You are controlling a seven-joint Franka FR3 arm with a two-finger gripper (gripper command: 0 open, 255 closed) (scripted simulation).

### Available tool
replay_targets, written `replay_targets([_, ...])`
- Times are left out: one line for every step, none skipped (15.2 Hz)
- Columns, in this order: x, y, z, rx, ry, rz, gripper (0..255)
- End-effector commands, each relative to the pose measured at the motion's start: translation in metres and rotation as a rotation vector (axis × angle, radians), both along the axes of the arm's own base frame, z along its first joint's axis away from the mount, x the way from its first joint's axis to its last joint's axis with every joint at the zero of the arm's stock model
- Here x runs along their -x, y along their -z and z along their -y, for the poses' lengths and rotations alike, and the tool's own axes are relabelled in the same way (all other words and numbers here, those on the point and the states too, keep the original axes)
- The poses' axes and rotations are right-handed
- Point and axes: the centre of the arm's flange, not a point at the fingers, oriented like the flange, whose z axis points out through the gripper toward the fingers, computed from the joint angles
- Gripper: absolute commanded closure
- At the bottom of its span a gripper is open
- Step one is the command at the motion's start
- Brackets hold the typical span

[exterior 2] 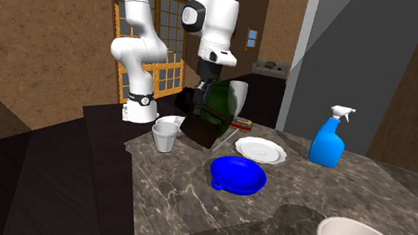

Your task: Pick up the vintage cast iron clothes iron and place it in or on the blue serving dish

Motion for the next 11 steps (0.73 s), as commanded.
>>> replay_targets([0.001,-0.011,0.0,0.0,0.0,0.001,255])
replay_targets([0.001,-0.016,0.0,0.0,0.0,0.001,255])
replay_targets([0.001,-0.021,0.0,0.0,0.0,0.001,255])
replay_targets([0.001,-0.026,0.0,0.0,0.0,0.001,255])
replay_targets([-0.012,-0.028,-0.002,0.0,0.0,0.001,255])
replay_targets([-0.025,-0.031,-0.003,0.0,0.0,0.001,255])
replay_targets([-0.038,-0.034,-0.004,0.0,0.0,0.001,255])
replay_targets([-0.05,-0.037,-0.006,0.0,0.0,0.001,255])
replay_targets([-0.063,-0.039,-0.007,0.0,0.0,0.001,255])
replay_targets([-0.076,-0.042,-0.008,0.0,0.0,0.001,255])
replay_targets([-0.089,-0.045,-0.01,0.0,0.0,0.001,255])
